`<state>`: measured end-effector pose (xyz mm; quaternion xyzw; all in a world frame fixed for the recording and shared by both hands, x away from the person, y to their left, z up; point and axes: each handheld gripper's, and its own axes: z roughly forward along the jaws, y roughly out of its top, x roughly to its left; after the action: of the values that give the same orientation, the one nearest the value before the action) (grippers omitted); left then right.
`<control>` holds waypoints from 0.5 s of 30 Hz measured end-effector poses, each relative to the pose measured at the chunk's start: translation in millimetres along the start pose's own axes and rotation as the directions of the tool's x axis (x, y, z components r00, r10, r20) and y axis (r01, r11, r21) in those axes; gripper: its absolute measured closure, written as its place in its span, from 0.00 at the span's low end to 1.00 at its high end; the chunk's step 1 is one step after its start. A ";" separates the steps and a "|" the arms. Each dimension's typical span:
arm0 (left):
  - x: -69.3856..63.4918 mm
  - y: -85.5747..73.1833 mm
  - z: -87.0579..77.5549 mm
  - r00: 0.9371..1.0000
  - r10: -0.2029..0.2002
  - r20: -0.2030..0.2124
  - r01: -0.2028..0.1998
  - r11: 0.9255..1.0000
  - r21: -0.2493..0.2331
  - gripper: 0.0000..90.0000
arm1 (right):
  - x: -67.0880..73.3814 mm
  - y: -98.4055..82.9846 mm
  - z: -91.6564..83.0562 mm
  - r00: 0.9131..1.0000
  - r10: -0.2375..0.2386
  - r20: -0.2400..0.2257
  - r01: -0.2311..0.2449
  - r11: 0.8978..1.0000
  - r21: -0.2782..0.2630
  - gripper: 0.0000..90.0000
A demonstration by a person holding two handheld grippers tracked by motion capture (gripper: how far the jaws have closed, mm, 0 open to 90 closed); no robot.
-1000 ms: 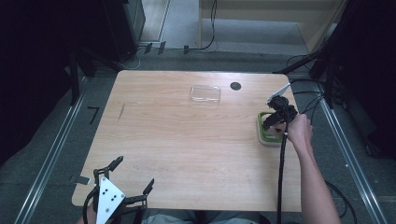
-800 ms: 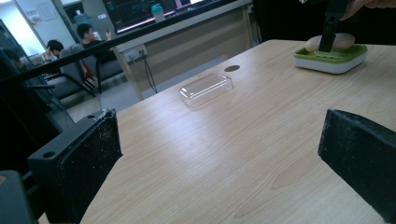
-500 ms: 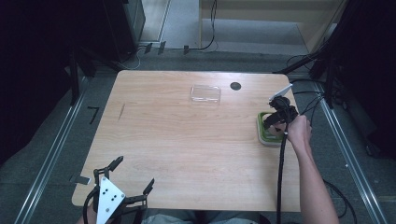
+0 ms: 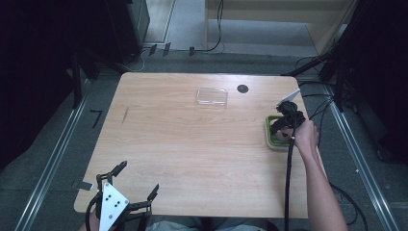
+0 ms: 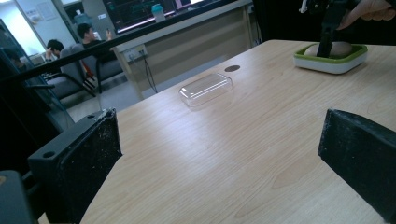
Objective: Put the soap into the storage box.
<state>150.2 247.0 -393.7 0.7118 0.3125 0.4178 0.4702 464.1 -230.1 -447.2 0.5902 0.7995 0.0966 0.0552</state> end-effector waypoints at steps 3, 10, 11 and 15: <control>0.0 0.0 -0.1 1.000 0.001 0.000 -0.001 1.000 0.000 0.00 | 0.6 0.4 1.4 1.000 0.000 0.002 0.000 1.000 0.004 0.37; 0.1 0.0 -0.1 1.000 0.001 -0.001 -0.001 1.000 0.000 0.00 | 1.4 0.3 2.2 1.000 -0.001 0.000 0.001 1.000 0.008 0.37; 0.1 0.0 -0.1 1.000 0.001 0.000 -0.001 1.000 0.000 0.00 | 1.4 0.4 2.2 1.000 -0.004 0.001 0.004 1.000 0.009 0.37; 0.0 0.0 -0.1 1.000 0.001 0.000 -0.001 1.000 0.000 0.00 | 1.8 0.5 2.3 1.000 -0.002 0.002 0.002 1.000 0.010 0.37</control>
<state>150.1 247.1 -393.7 0.7121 0.3118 0.4180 0.4700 464.5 -228.0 -449.3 0.5898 0.8006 0.0918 0.0534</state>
